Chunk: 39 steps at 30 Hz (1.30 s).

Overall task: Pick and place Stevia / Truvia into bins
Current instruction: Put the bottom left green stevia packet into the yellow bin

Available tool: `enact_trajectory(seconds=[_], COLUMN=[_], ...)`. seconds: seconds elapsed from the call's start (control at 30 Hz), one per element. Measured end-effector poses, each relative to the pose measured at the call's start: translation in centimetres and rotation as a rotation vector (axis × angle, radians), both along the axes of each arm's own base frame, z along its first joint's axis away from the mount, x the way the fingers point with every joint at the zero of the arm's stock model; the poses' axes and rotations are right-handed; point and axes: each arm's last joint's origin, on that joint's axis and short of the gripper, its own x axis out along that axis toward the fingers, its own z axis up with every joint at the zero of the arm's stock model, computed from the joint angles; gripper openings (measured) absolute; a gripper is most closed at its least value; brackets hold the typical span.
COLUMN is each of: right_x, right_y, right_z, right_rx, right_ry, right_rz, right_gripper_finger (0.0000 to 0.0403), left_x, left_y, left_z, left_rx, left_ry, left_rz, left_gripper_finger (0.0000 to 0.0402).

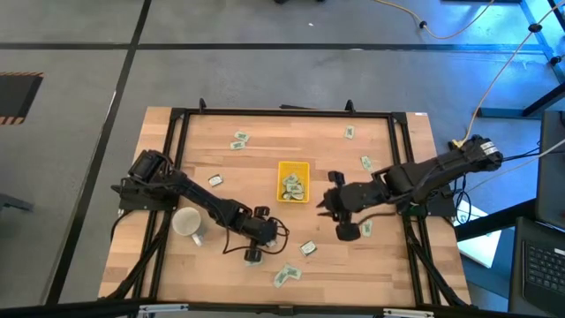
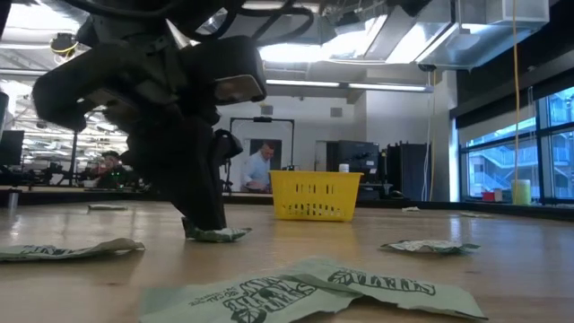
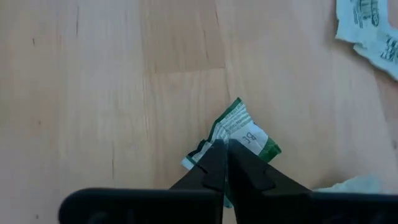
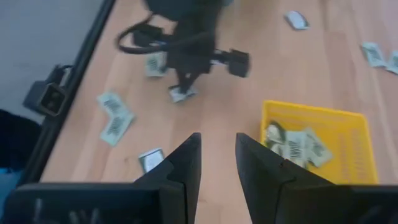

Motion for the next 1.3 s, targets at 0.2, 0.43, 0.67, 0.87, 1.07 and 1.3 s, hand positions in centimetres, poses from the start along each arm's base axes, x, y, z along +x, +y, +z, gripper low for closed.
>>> enact_trajectory(seconds=[0.2, 0.43, 0.67, 0.87, 1.07, 1.3], right_x=[-0.4, -0.7, -1.7, -1.8, -1.8, -1.0], right_y=[1.5, 2.7, 2.6, 2.8, 2.8, 3.7], right_z=[-3.1, -7.2, -10.1, -10.3, -10.3, -12.1], right_rx=[-0.003, 0.064, 0.116, 0.134, 0.138, 0.121], right_ry=[-0.015, -0.137, -0.111, -0.109, -0.112, -0.078], right_rz=[0.062, 0.126, 0.09, 0.082, 0.079, 0.095], right_gripper_finger=[0.0102, 0.0102, 0.0102, 0.0102, 0.0102, 0.0102], left_x=[0.3, 1.1, 2.6, 2.8, 2.6, 2.6], left_y=[1.1, 2.7, 6.6, 10.4, 12.6, 13.5], left_z=[2.1, 5.5, 7.5, 7.0, 6.2, 6.1], left_rx=[-0.076, -0.115, -0.098, -0.014, 0.01, 0.012], left_ry=[-0.058, -0.24, -0.428, -0.39, -0.318, -0.305], left_rz=[0.058, 0.118, 0.274, 0.392, 0.396, 0.396], left_gripper_finger=[0.0005, 0.0005, 0.0004, 0.0004, 0.0004, 0.0004])
